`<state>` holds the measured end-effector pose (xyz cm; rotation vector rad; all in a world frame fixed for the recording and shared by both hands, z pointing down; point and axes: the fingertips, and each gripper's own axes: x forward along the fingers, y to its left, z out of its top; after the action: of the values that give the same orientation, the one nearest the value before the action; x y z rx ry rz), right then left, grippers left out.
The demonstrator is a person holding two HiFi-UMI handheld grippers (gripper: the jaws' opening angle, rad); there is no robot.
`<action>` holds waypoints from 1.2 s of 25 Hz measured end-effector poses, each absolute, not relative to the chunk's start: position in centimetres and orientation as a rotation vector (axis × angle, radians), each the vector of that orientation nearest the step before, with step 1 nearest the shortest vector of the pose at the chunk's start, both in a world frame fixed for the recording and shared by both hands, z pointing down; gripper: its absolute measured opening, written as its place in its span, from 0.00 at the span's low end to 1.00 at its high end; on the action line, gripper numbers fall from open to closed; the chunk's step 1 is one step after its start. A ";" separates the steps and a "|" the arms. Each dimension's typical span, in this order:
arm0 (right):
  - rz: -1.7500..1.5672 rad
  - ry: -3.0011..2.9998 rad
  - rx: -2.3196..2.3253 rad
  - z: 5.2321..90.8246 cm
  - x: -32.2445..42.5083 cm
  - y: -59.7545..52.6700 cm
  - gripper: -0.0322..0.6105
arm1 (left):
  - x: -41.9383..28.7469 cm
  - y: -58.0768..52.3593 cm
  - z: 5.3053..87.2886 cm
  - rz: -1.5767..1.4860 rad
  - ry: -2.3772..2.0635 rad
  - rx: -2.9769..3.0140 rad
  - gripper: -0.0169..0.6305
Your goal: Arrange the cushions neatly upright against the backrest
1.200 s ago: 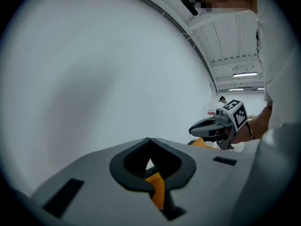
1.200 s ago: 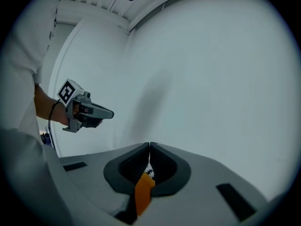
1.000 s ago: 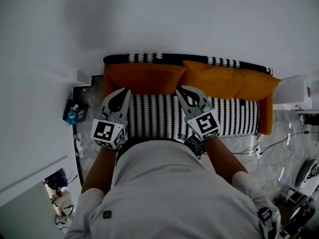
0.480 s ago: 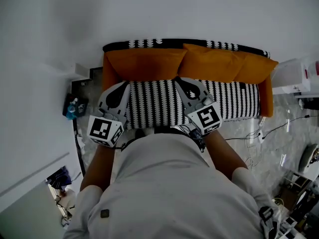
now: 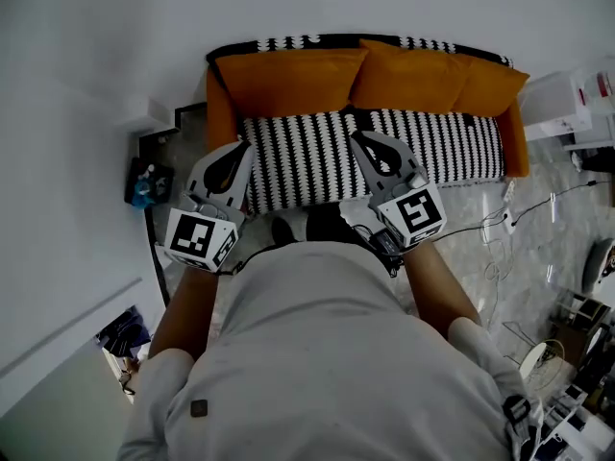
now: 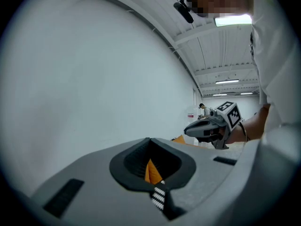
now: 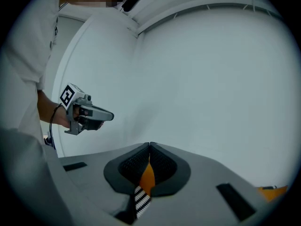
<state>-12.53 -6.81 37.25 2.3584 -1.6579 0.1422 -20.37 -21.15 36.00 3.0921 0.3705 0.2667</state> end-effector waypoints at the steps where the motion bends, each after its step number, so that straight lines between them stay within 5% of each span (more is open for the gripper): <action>1: 0.149 -1.648 2.364 37.2 -13.4 -6.5 0.09 | -21.1 -21.1 36.1 0.266 0.381 3.087 0.04; 30: 0.233 -1.737 2.311 38.1 -19.1 16.8 0.09 | -25.3 1.4 35.7 0.231 0.264 3.100 0.04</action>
<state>-19.09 16.80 38.05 2.3106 -1.7373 0.2330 -25.27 1.43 35.67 3.0999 0.2643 0.2311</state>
